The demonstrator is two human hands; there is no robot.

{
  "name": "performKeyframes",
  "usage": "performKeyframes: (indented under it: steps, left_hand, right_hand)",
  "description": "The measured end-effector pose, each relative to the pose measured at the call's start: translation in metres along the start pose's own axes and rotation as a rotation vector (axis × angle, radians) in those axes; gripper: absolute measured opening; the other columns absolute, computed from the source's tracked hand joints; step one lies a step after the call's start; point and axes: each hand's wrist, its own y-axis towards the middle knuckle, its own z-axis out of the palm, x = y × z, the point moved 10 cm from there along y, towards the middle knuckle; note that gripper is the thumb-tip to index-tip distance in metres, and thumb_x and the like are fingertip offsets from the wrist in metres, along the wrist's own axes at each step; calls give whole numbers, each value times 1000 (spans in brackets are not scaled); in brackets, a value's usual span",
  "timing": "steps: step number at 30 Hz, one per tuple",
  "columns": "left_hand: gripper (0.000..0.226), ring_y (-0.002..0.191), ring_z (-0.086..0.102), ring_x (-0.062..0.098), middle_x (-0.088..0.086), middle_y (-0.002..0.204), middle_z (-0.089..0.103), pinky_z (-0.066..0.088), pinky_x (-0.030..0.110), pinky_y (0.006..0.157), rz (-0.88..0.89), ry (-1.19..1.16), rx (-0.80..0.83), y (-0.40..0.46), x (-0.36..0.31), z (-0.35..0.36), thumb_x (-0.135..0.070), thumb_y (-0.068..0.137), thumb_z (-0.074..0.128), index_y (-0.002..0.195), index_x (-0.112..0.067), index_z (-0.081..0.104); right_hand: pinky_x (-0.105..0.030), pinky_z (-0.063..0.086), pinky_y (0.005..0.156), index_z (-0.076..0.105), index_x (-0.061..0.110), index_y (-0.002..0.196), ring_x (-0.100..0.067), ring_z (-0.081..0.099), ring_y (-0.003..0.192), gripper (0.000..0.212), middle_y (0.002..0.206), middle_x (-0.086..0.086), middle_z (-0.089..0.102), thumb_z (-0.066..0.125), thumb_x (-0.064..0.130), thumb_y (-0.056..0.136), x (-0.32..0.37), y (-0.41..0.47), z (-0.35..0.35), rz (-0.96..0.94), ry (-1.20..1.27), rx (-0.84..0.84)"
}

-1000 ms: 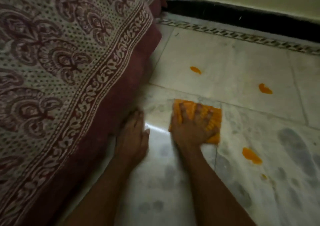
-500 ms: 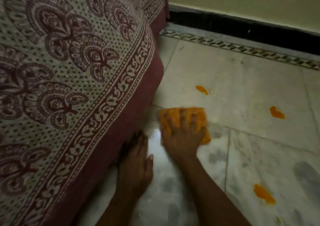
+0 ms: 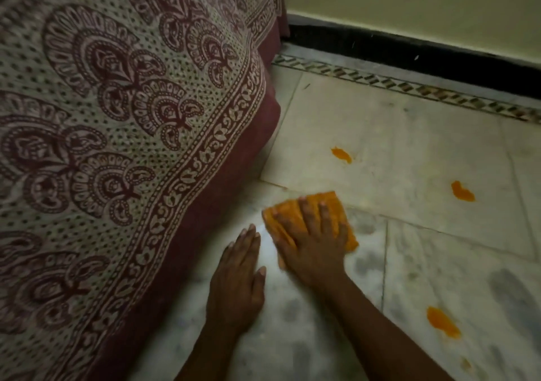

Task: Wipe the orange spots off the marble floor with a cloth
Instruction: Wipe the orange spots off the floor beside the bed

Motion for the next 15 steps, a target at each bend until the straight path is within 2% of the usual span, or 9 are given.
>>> performKeyframes:
  steps: [1, 3, 6, 8, 10, 13, 15]
  left_hand:
    - [64, 153, 34, 15, -2, 167, 32, 22, 32, 125, -26, -6, 0, 0, 0, -1, -34, 95, 45, 155, -14, 43]
    - [66, 150, 38, 15, -1, 164, 38, 27, 34, 122, -67, -1, -18, 3, -4, -4, -34, 90, 48, 152, -14, 48]
    - [64, 146, 43, 18, 2, 158, 48, 31, 35, 120, -64, 22, -67, 22, -9, -4, -33, 90, 46, 150, -12, 51]
    - [64, 149, 39, 20, 3, 161, 43, 30, 37, 124, -58, 43, -59, 45, -10, 6, -35, 94, 40, 153, -12, 46]
    - [66, 154, 30, 22, 5, 166, 34, 20, 41, 127, -29, 26, -21, 81, -13, 21, -34, 96, 34, 158, -11, 36]
    - [68, 157, 24, 24, 7, 168, 26, 15, 44, 130, 37, -17, 75, 139, -31, 47, -24, 95, 37, 161, -10, 26]
    - [70, 157, 23, 26, 9, 169, 25, 17, 44, 129, 34, 58, 80, 160, -39, 57, -23, 94, 38, 161, -8, 24]
  right_hand:
    - [-69, 22, 116, 45, 61, 145, -35, 32, 155, 54, 168, 4, 34, 37, 75, 93, -13, -21, -6, -26, -6, 4]
    - [-68, 26, 116, 42, 63, 145, -33, 30, 155, 57, 169, 6, 32, 34, 77, 90, -60, -33, -20, 88, 4, 26]
    - [-67, 8, 122, 23, 64, 153, -32, 5, 160, 59, 175, 6, 13, 22, 78, 95, -102, 16, -25, 413, 72, 15]
    - [-72, -1, 120, 15, 66, 153, -36, -6, 160, 59, 176, 6, 3, 24, 79, 97, -89, 59, -12, 511, 127, 67]
    - [-72, -3, 118, 17, 67, 152, -37, -5, 160, 56, 175, 7, 3, 27, 77, 98, -63, 93, 0, 316, 105, 107]
    - [-66, 18, 117, 41, 65, 145, -33, 24, 157, 51, 170, 8, 29, 34, 74, 95, -65, 66, -16, -18, -32, -68]
    - [-63, 26, 115, 47, 63, 142, -31, 34, 154, 52, 166, 7, 38, 34, 75, 93, -103, 37, -28, 36, -27, -124]
